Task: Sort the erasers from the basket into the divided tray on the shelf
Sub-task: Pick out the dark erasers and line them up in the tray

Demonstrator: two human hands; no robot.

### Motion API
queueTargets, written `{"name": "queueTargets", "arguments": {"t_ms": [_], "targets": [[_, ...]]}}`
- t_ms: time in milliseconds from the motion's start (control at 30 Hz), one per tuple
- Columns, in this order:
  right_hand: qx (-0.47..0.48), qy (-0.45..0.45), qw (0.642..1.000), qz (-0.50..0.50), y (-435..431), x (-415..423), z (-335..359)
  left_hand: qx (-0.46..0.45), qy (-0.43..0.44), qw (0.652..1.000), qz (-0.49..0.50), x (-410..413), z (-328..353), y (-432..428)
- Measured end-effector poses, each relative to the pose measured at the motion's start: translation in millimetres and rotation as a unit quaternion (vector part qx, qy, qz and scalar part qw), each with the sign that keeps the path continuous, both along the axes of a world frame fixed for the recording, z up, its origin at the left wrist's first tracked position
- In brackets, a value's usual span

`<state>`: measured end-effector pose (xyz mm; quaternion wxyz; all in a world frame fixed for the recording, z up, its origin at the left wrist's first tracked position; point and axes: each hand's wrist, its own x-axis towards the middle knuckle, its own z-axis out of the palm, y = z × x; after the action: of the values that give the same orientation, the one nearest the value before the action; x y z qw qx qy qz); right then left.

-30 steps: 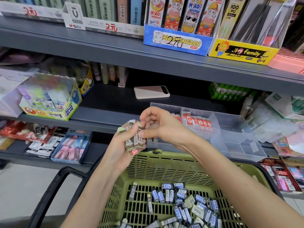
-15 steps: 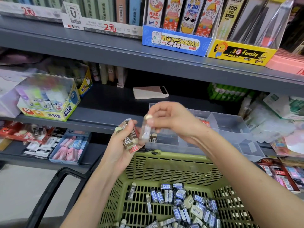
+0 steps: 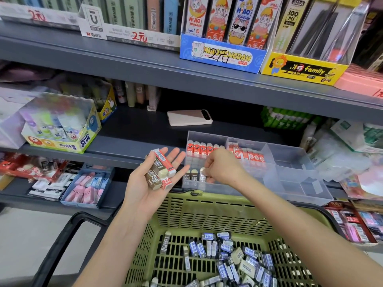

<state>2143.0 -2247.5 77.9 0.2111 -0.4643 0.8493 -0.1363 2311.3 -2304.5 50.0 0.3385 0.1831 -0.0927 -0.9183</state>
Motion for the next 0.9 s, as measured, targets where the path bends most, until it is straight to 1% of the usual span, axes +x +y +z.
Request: {"name": "queueTargets", "arguments": {"t_ms": [100,267,300,333,367,433,467,500,533,567,633,667,700,800,900], "targets": [[0.033,0.039,0.999,0.015,-2,4,-5,-0.008,0.005,1.0,-0.001,0,-2,-1],[0.055,0.048,0.996,0.056,-2,5,-1,-0.025,0.002,1.0,0.007,2,-3,-3],[0.041,0.051,0.996,0.063,-1,5,5,-0.027,0.003,1.0,0.006,2,-3,-3],[0.006,0.047,0.997,0.061,0,5,12,-0.03,0.004,1.0,0.005,3,-4,-4],[-0.052,0.034,0.996,0.058,1,8,20,-0.032,0.002,0.999,0.003,3,-4,-4],[-0.173,-0.038,0.982,0.065,2,21,37,-0.032,0.001,0.999,0.001,3,-5,-5],[-0.207,-0.085,0.972,0.076,2,30,44,-0.029,0.0,1.0,0.001,3,-6,-4],[-0.22,-0.116,0.964,0.096,2,39,48,-0.026,-0.002,1.0,0.002,3,-6,-4],[-0.214,-0.121,0.962,0.122,3,48,48,-0.023,-0.005,1.0,0.006,3,-6,-3],[-0.198,-0.099,0.963,0.156,4,56,46,-0.021,-0.007,1.0,0.011,3,-6,-3],[-0.166,-0.017,0.963,0.21,4,67,38,-0.022,-0.005,1.0,0.02,3,-6,-2],[-0.164,0.001,0.963,0.216,4,69,35,-0.025,-0.005,0.999,0.024,3,-5,-2],[-0.17,-0.003,0.963,0.211,3,69,32,-0.031,-0.007,0.999,0.025,2,-4,-2],[-0.199,-0.041,0.961,0.188,3,66,31,-0.044,-0.011,0.999,0.018,1,-3,0],[-0.235,-0.024,0.952,0.195,5,63,34,-0.023,0.007,1.0,0.007,1,0,0]]}}
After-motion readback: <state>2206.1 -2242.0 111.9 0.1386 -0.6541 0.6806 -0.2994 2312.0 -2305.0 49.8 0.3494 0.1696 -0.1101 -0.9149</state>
